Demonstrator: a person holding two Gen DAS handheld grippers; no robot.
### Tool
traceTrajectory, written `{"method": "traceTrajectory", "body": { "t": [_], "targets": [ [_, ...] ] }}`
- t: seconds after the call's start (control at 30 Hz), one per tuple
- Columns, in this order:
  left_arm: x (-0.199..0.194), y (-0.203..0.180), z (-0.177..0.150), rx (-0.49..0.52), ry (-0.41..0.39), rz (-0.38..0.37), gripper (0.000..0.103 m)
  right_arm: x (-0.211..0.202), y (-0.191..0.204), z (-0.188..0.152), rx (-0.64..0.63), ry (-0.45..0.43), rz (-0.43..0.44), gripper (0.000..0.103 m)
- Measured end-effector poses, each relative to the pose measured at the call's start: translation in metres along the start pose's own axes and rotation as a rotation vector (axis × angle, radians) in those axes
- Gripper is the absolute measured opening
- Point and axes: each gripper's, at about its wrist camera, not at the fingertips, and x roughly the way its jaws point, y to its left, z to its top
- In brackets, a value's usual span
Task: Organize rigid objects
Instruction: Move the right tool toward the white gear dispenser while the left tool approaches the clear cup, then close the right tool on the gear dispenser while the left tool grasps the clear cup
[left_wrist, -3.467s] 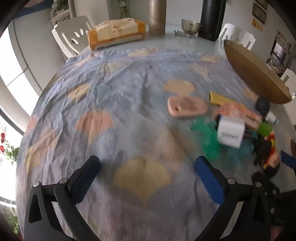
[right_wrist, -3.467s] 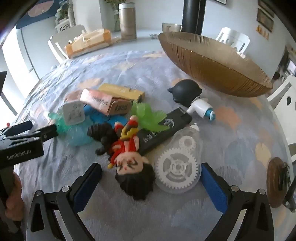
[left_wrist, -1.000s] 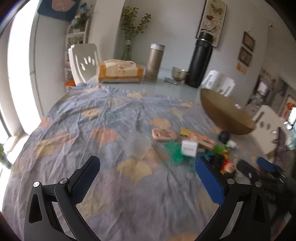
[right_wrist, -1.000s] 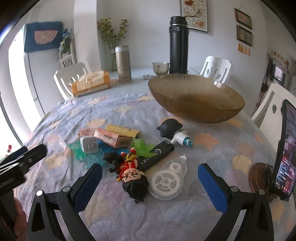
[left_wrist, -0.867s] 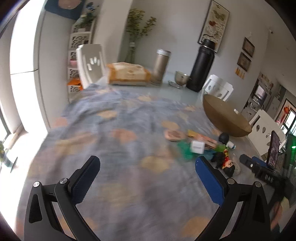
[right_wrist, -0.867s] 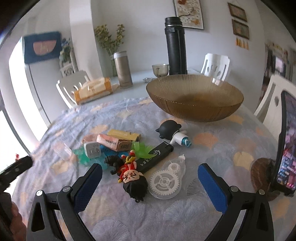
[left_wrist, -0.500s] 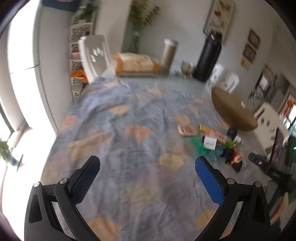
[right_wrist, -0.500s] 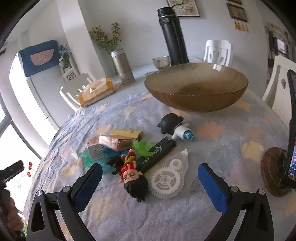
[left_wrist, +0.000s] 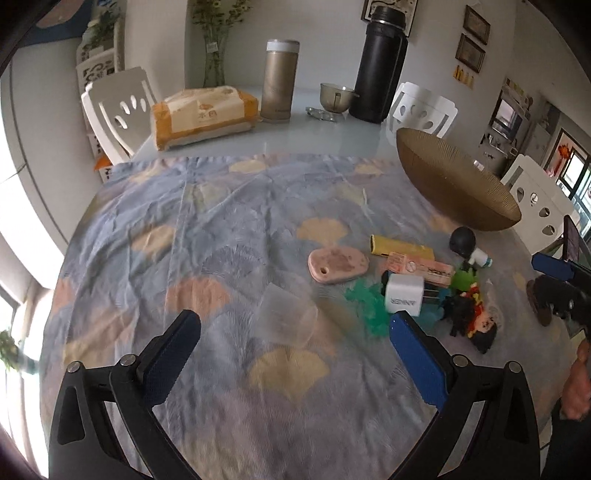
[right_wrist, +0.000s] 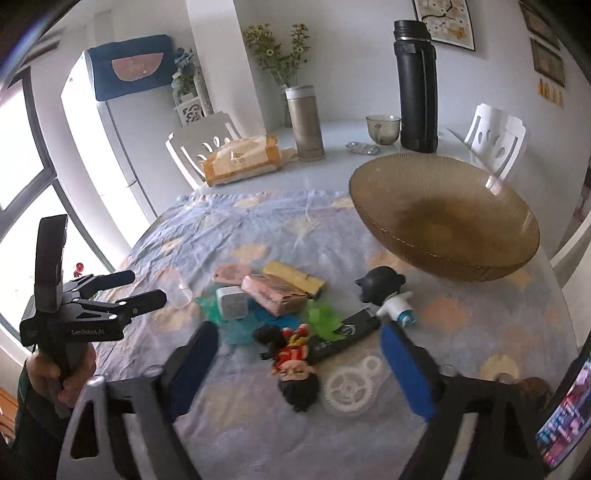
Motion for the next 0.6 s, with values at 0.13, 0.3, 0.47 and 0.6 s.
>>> {"method": "traceTrajectory", "body": {
  "t": [0.13, 0.3, 0.47, 0.6],
  "targets": [
    [0.010, 0.004, -0.004, -0.016, 0.003, -0.029, 0.097, -0.005, -0.032, 0.002, 0.105, 0.035, 0.049, 0.074],
    [0.019, 0.005, -0.008, -0.025, 0.010, -0.041, 0.097, 0.002, -0.021, -0.035, 0.125, 0.101, 0.081, 0.073],
    [0.021, 0.001, -0.010, 0.002, 0.012, -0.014, 0.097, 0.026, -0.015, -0.051, 0.068, 0.197, -0.081, 0.060],
    [0.027, 0.002, -0.010, 0.000, 0.039, 0.006, 0.097, 0.037, -0.020, -0.055, 0.081, 0.217, -0.096, 0.059]
  ]
}}
